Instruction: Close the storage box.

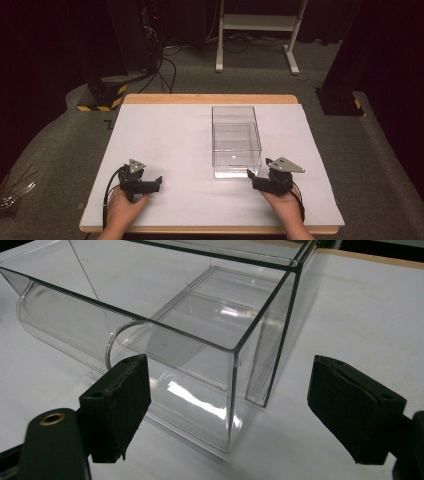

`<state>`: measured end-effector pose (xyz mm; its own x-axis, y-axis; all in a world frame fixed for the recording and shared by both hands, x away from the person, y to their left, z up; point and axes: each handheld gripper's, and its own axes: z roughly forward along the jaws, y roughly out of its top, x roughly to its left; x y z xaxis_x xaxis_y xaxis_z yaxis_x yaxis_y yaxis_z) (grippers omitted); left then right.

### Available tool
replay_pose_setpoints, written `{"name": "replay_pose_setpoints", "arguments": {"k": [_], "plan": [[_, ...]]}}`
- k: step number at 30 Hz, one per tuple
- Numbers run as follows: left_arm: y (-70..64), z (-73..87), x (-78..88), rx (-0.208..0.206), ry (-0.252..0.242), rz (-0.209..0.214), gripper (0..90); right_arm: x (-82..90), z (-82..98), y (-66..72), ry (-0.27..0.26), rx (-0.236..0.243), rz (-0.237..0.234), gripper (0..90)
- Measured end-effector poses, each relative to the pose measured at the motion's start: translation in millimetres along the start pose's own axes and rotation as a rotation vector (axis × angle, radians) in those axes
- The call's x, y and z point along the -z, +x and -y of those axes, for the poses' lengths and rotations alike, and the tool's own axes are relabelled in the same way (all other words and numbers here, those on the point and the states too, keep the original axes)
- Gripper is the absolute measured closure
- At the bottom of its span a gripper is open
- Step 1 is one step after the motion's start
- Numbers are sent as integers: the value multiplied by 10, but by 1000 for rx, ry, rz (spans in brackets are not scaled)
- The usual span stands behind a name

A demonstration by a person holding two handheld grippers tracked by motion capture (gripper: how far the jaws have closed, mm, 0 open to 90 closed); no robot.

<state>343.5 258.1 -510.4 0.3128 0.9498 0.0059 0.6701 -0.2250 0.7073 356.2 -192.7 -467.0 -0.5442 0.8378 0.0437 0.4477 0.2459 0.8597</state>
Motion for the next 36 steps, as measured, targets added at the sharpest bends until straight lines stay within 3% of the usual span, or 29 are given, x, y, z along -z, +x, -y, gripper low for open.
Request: {"name": "replay_pose_setpoints", "arguments": {"k": [36], "plan": [[0,0,0,0,0,0,6,-354,-227,-155,-5,-53,79,198]]}}
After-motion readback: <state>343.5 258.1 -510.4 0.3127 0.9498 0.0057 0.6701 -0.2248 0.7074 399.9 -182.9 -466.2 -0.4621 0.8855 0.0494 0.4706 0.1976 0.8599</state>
